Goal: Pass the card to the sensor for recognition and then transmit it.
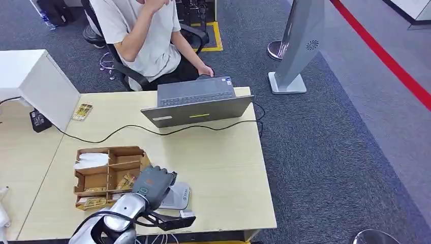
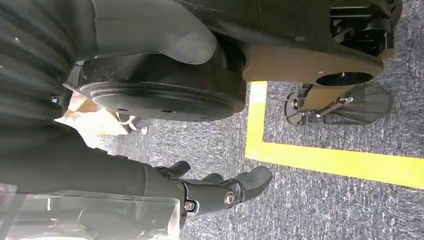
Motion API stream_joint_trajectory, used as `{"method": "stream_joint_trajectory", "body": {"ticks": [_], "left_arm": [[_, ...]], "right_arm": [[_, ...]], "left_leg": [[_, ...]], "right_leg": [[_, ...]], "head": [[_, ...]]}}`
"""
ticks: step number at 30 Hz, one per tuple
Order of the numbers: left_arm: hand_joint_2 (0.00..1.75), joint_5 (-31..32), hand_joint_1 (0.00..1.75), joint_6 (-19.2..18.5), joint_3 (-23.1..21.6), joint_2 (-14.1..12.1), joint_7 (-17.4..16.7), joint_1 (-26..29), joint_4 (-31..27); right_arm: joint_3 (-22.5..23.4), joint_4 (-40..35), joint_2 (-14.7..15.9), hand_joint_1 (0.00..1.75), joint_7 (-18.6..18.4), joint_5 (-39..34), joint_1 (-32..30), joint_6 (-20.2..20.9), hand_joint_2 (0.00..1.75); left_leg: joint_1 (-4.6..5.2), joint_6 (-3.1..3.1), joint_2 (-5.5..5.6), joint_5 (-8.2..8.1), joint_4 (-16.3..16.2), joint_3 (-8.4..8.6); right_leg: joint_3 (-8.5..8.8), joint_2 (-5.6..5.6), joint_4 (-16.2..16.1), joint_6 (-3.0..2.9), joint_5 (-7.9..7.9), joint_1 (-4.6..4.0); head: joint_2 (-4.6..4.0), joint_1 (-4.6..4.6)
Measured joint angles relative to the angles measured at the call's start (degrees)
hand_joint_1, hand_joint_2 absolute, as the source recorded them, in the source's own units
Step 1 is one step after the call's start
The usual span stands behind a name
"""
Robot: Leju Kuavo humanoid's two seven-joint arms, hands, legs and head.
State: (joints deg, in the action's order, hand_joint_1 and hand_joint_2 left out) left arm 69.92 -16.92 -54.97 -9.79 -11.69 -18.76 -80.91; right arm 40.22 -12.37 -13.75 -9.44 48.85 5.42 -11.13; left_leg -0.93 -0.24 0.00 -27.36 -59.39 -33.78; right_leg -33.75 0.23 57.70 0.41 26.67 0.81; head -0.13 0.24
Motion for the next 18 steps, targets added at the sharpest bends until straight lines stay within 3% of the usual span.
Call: {"method": "stream_joint_trajectory", "body": {"ticks": [13,16,18], "left_arm": [[1.75,-1.07,1.75,0.7,-1.6,0.0,0.3,-1.39,2.6],[1.75,0.79,1.75,5.35,-1.57,0.74,-1.56,-1.39,2.53],[1.75,4.15,1.75,12.88,-0.71,2.68,-4.0,-1.34,0.1]], "right_arm": [[0.83,0.0,0.0,0.0,-1.03,0.59,0.27,0.39,1.75],[1.25,0.0,-0.04,0.0,-0.96,0.57,0.28,0.24,1.75],[1.53,0.0,-0.09,0.0,-0.59,0.67,0.26,-0.11,1.75]], "left_leg": [[0.0,0.0,0.0,0.0,0.0,0.02],[0.0,0.0,0.04,0.01,-0.01,0.01],[0.02,0.01,0.08,0.01,-0.01,-0.02]], "right_leg": [[0.01,0.0,0.0,0.0,0.0,0.0],[0.01,-0.04,0.0,0.0,0.0,0.0],[0.02,-0.08,0.0,0.0,0.0,0.02]], "head": [[0.0,0.02],[0.0,0.02],[0.02,0.0]]}}
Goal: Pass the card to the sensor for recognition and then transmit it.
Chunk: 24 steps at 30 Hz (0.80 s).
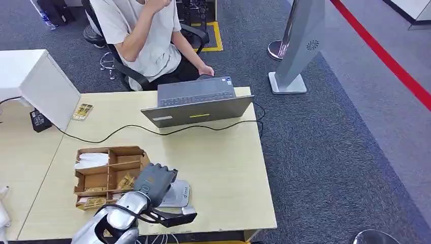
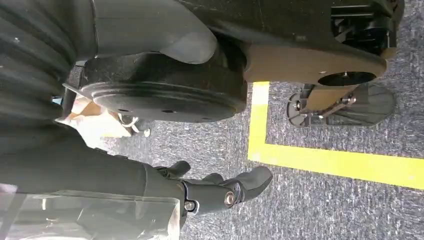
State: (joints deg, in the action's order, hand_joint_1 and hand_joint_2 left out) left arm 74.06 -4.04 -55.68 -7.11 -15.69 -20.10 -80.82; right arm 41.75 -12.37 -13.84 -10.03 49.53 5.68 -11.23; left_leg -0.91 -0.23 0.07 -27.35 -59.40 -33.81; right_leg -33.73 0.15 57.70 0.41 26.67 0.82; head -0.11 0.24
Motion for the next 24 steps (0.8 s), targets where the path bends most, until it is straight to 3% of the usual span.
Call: {"method": "stream_joint_trajectory", "body": {"ticks": [4,6,15,17,21,24], "left_arm": [[1.75,6.43,1.75,10.63,4.7,3.65,-0.88,-0.06,-5.4],[1.75,8.23,1.75,16.09,8.74,5.19,0.48,-0.97,-8.3],[1.75,11.86,1.75,21.48,22.94,7.09,4.33,-10.93,-9.34],[1.75,13.5,1.75,21.48,26.18,7.11,3.69,-15.3,-5.09],[1.75,13.89,1.75,23.54,31.8,5.78,2.16,-25.98,12.38],[1.75,13.91,1.75,24.02,33.77,4.75,0.77,-30.9,22.68]], "right_arm": [[0.04,0.02,-0.04,0.0,0.48,2.05,0.02,-0.33,1.75],[-0.11,0.09,-0.04,0.0,0.77,3.41,0.04,-0.35,1.75],[-1.01,0.33,-0.04,0.0,0.9,7.31,0.23,-0.26,1.75],[-1.58,0.37,-0.04,0.0,0.98,8.42,0.34,-0.13,1.75],[-2.03,0.65,0.0,0.0,2.36,9.6,0.36,0.13,1.75],[-2.25,0.81,0.02,0.0,3.04,9.62,0.29,0.37,1.75]], "left_leg": [[0.1,0.01,0.01,0.0,0.0,0.02],[0.1,0.02,0.0,0.01,0.0,0.03],[0.09,0.09,0.09,0.17,0.01,0.05],[0.09,0.09,0.07,0.18,0.01,0.05],[0.08,0.0,-0.04,0.3,0.01,0.05],[0.07,0.02,-0.12,0.32,0.01,0.05]], "right_leg": [[0.01,-0.03,0.0,0.01,0.0,0.09],[0.0,-0.02,0.0,0.01,0.0,0.1],[0.02,-0.14,0.09,-0.04,-0.04,0.09],[0.01,-0.11,0.09,-0.04,-0.07,0.09],[-0.04,0.12,0.12,-0.01,-0.23,0.08],[-0.08,0.27,0.14,-0.05,-0.27,0.08]], "head": [[0.0,0.0],[0.0,0.02],[0.0,0.0],[-0.02,0.0],[-0.02,-0.02],[-0.02,0.04]]}}
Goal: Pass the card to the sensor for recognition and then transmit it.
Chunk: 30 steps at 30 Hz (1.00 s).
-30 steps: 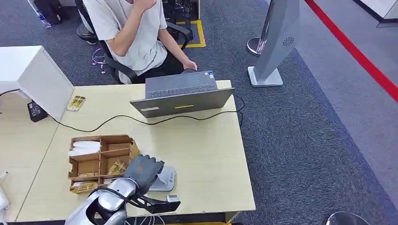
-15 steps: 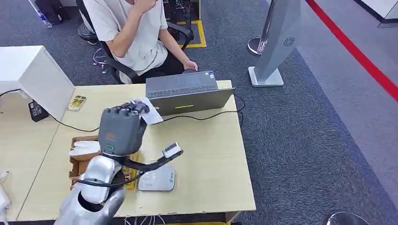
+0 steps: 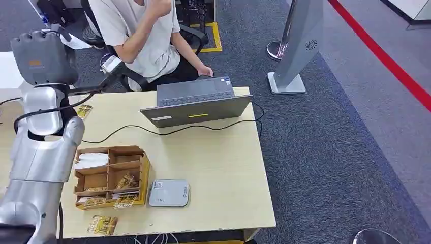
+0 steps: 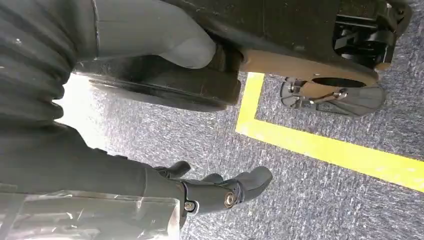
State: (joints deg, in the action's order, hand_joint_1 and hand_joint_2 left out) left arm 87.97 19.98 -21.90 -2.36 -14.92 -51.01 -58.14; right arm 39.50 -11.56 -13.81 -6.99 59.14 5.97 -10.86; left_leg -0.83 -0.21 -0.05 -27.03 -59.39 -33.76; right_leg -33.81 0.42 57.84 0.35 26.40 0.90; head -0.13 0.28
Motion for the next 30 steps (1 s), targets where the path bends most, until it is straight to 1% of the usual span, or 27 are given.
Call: {"method": "stream_joint_trajectory", "body": {"ticks": [2,4,7,10,17,30], "left_arm": [[1.75,0.0,1.75,-0.35,0.7,-0.85,-1.16,-2.09,5.89],[1.75,-0.02,1.75,0.08,1.59,-1.53,-1.19,-3.06,10.63],[1.75,-0.02,1.75,0.24,2.34,-2.09,-1.19,-3.79,15.36],[1.75,0.0,1.75,0.37,2.86,-2.42,-1.23,-4.33,18.46],[1.75,0.0,1.75,0.48,2.93,-2.75,-1.34,-4.6,21.38],[1.75,0.02,1.75,0.74,2.97,-2.88,-1.12,-4.81,23.39]], "right_arm": [[-0.02,0.02,0.0,0.0,0.04,-0.15,-0.01,0.26,1.75],[-0.02,0.04,0.0,0.0,-0.04,-0.28,-0.02,0.26,1.75],[-0.13,0.04,0.0,0.0,-0.42,-0.24,-0.01,0.5,1.75],[-0.2,0.04,0.0,0.0,-0.61,-0.24,0.0,0.59,1.75],[-0.37,0.04,0.0,0.0,-0.72,-0.24,0.02,0.59,1.75],[-0.44,0.04,0.0,0.0,-0.92,-0.15,0.03,0.63,1.75]], "left_leg": [[0.0,0.0,0.0,0.0,0.0,-0.01],[0.01,0.0,-0.04,-0.01,0.0,-0.02],[0.0,-0.01,-0.03,-0.02,0.0,-0.04],[0.0,-0.02,-0.01,-0.03,0.0,-0.06],[0.01,-0.02,-0.02,-0.02,0.0,-0.05],[0.0,-0.02,-0.01,-0.02,0.0,-0.07]], "right_leg": [[-0.01,0.02,0.01,0.0,0.0,0.0],[-0.04,0.11,0.01,0.0,0.0,0.0],[-0.05,0.09,0.0,0.02,0.02,0.0],[-0.05,0.06,0.0,0.02,0.02,0.0],[-0.05,0.07,0.0,0.02,0.01,0.01],[-0.05,0.06,0.0,0.02,0.02,0.0]], "head": [[0.02,-0.02],[0.02,-0.02],[0.02,-0.02],[0.0,-0.04],[0.0,-0.04],[0.02,-0.04]]}}
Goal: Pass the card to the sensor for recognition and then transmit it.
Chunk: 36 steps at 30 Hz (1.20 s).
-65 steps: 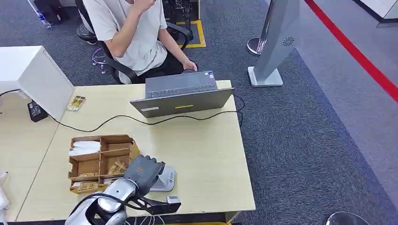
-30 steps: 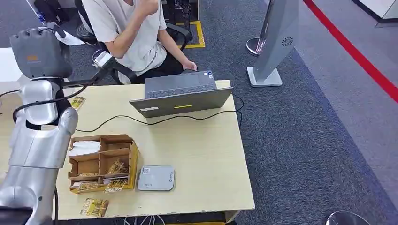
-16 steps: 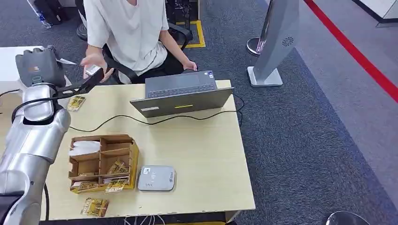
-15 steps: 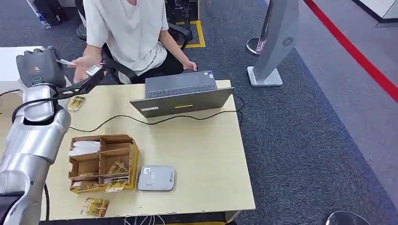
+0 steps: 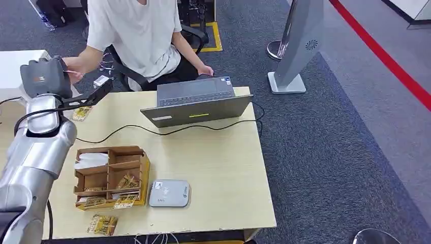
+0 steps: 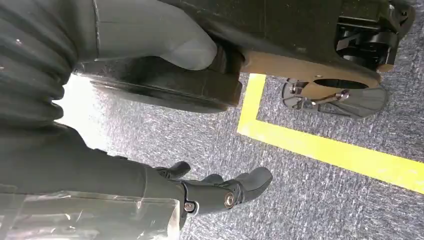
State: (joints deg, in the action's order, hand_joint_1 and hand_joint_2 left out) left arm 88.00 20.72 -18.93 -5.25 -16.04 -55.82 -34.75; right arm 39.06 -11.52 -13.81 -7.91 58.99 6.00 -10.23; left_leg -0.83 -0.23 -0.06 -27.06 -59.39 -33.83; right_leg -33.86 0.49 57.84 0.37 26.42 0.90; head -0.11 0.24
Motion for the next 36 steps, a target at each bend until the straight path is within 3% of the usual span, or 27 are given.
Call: {"method": "stream_joint_trajectory", "body": {"ticks": [3,4,13,17,25,30,33,36], "left_arm": [[1.75,0.0,1.75,0.35,0.02,-0.02,0.18,0.21,0.39],[1.75,0.0,0.0,0.48,0.02,-0.02,0.3,0.4,0.39],[1.75,-0.04,0.0,2.19,1.9,0.42,4.22,1.13,0.22],[1.75,-0.09,0.0,1.86,2.73,1.14,6.71,3.88,-4.03],[1.75,-0.46,0.0,-2.14,2.75,2.51,8.53,10.82,-17.93],[1.75,-1.29,0.0,-7.64,1.95,3.65,9.05,17.96,-29.56],[1.75,-2.87,0.0,-12.84,-1.36,3.67,9.4,23.87,-39.78],[1.75,-3.58,0.0,-14.1,-6.98,2.06,7.32,30.6,-50.47]], "right_arm": [[-0.04,0.0,0.0,0.0,0.35,0.24,-0.01,-0.02,1.75],[-0.04,0.0,0.02,0.0,0.37,0.35,-0.01,-0.04,1.75],[-0.09,0.0,0.0,0.0,0.17,0.72,0.0,-0.15,1.75],[-0.09,-0.02,0.0,0.0,-0.35,0.68,0.0,-0.18,1.75],[-0.09,-0.02,0.0,0.0,-0.44,0.35,0.0,-0.46,1.75],[0.04,-0.02,0.0,0.0,-0.57,-1.09,-0.01,-1.03,1.75],[1.18,-0.02,0.0,0.0,-0.31,-3.46,-0.18,-1.22,1.75],[2.51,-0.07,-0.04,0.0,-0.11,-4.66,-0.23,-1.25,1.75]], "left_leg": [[0.0,0.0,0.0,0.0,0.0,-0.04],[0.0,0.0,-0.01,-0.01,0.0,-0.06],[0.01,0.0,0.0,-0.02,0.0,-0.08],[0.01,0.0,0.0,-0.01,0.0,-0.07],[0.02,0.0,0.0,-0.03,0.0,-0.08],[0.02,-0.01,0.04,-0.05,0.0,-0.09],[0.03,0.05,0.0,-0.13,0.0,-0.1],[0.04,0.09,0.02,-0.16,0.0,-0.1]], "right_leg": [[-0.04,0.02,0.0,0.0,0.0,0.0],[-0.06,0.03,0.0,0.0,0.0,0.0],[-0.1,0.0,-0.01,0.0,0.01,0.0],[-0.09,0.0,-0.01,0.0,0.0,0.0],[-0.09,-0.01,-0.02,0.01,0.0,0.01],[-0.1,-0.08,-0.04,0.05,0.04,0.01],[-0.09,-0.06,-0.04,0.06,0.05,0.02],[-0.08,-0.11,-0.05,0.1,0.13,0.02]], "head": [[0.0,0.0],[-0.02,0.0],[0.0,0.0],[-0.02,0.0],[-0.02,0.0],[0.0,0.0],[0.0,0.07],[0.0,0.02]]}}
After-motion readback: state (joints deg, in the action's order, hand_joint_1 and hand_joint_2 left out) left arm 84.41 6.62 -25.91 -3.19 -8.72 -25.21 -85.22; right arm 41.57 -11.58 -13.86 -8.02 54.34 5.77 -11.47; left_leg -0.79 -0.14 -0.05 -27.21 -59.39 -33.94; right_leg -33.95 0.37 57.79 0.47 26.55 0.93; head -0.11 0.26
